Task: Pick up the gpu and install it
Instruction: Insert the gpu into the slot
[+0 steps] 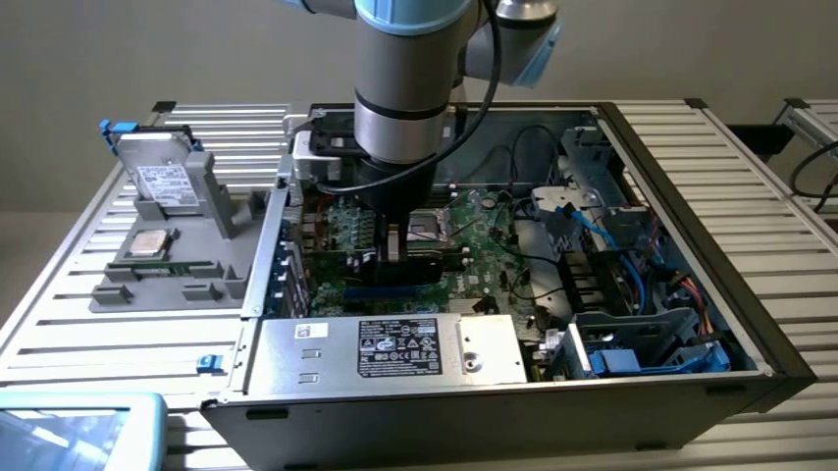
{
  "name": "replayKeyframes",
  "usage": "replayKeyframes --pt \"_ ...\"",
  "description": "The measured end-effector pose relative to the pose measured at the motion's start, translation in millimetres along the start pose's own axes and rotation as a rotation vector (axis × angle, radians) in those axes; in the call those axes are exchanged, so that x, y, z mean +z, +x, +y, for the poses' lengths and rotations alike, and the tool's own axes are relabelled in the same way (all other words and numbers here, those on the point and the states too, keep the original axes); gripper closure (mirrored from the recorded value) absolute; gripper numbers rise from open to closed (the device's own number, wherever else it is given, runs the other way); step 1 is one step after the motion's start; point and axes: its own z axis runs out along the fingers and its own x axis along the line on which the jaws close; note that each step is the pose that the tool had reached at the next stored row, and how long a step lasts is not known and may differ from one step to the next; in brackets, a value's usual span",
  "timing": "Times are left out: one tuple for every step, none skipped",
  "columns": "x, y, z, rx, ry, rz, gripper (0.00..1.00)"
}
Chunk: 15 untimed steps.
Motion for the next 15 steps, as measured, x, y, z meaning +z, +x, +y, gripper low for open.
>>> replayKeyframes --pt "0.0 0.0 0.2 0.0 0.0 0.0 0.72" --pt "0.1 0.0 0.5 0.0 0.0 0.0001 0.72" --pt "0.3 -0.1 0.9 0.0 0.0001 0.0 0.72" --pt "0.4 -0.1 1.2 0.0 0.0001 -0.0001 0.72" --pt "0.5 -0.1 1.4 0.001 0.0002 0.0 0.72" --pt "0.6 0.0 1.6 0.001 0.0009 0.0001 0.72" --pt "0.6 0.0 1.7 0.001 0.0029 0.0002 0.72" --pt "0.6 0.0 1.7 0.002 0.007 0.0002 0.72" --pt "0.7 0.0 1.7 0.003 0.0123 0.0 0.72" --pt "0.7 0.0 1.8 0.004 0.0187 0.0 0.72" --pt "0.6 -0.1 2.0 0.004 0.0264 0.0002 0.72" --pt "0.7 -0.2 2.5 0.005 0.0329 0.0001 0.72" --pt "0.9 -0.3 3.1 0.008 0.0345 -0.0001 0.72" --pt "0.9 -0.3 3.8 0.01 0.0348 -0.0002 0.72" --pt "1.0 -0.3 4.6 0.012 0.0348 -0.0004 0.72"
